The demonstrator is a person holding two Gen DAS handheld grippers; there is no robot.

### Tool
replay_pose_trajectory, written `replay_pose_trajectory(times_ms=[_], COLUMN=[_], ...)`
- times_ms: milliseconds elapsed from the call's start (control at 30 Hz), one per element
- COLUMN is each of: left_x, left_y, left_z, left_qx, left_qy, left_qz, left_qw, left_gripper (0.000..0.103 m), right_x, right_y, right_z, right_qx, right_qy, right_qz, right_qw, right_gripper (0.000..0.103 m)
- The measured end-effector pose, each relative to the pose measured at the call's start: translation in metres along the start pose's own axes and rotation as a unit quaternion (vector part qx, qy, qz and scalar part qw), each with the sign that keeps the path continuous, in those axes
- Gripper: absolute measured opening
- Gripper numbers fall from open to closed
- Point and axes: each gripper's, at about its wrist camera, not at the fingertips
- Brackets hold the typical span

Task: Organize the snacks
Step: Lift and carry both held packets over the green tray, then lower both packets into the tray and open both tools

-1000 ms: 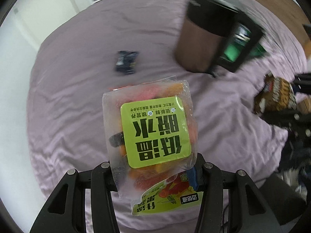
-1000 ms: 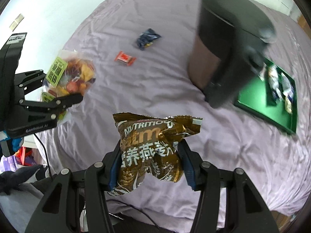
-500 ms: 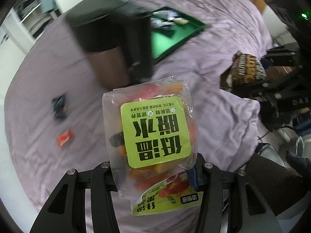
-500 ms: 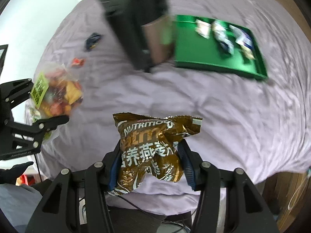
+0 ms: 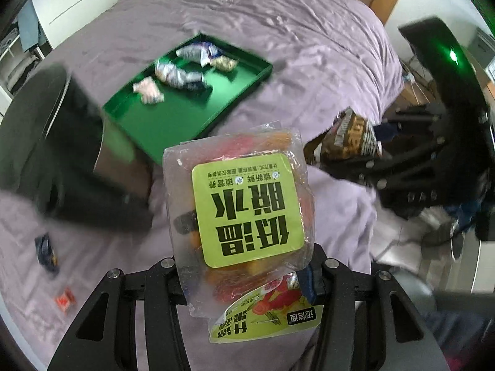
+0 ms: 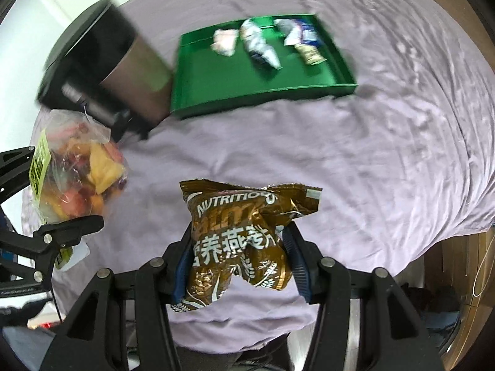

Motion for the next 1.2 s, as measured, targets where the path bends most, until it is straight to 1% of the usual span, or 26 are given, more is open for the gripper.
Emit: replay_pose_trajectory(times_ms=[67, 167, 333, 433, 567, 700, 833, 1033, 1200], left_x=[-0.001, -0.006, -0.025, -0.039, -0.054, -0.067, -0.077, -0.089, -0.094], left_y=[-0.005, -0.01, -0.02, -0.031, -0.047, -0.067, -0.088, -0.113, -0.127], left_z=[-0.02, -0.052, -0.101, -0.123, -0.143, -0.153, -0.158, -0.16, -0.163], left_qx=[0.01, 0.032, 0.063, 0.069, 0.073, 0.071, 0.059, 0.047, 0.042], left_qy=[0.01, 0.032, 0.085, 0.112, 0.137, 0.161, 0.177, 0.189, 0.193], left_qz=[-0.001, -0.013, -0.039, -0.052, -0.068, -0.078, -0.084, -0.09, -0.09], left_qw=[0.9999, 0.9989, 0.9936, 0.99, 0.9855, 0.9813, 0.9789, 0.9768, 0.9763], left_gripper=[0.045, 0.045, 0.045, 0.045, 0.045, 0.045, 0.045, 0.045, 0.045], right_x=[0.013, 0.032, 0.062, 0.075, 0.084, 0.09, 0.094, 0.097, 0.1], right_y=[-0.002, -0.005, -0.015, -0.023, -0.037, -0.055, -0.075, -0.097, -0.108], right_z=[-0.012, -0.032, -0.066, -0.088, -0.116, -0.138, -0.156, -0.173, -0.179], right_qx=[0.008, 0.022, 0.043, 0.056, 0.071, 0.081, 0.083, 0.079, 0.074], right_qy=[-0.003, -0.006, -0.01, -0.011, -0.007, -0.007, -0.007, -0.003, -0.002], right_qz=[0.005, 0.012, 0.022, 0.025, 0.025, 0.023, 0.022, 0.024, 0.029], right_qw=[1.0, 1.0, 0.999, 0.998, 0.997, 0.996, 0.996, 0.997, 0.997], right_gripper=[0.061, 0.061, 0.061, 0.061, 0.061, 0.061, 0.061, 0.061, 0.061])
Point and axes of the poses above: each gripper's, at about its wrist camera, not at the fingertips, and y roughly against the way its jaws point, x to its right, z to its underside, and after that the axes turned 4 degrees about y, right-handed
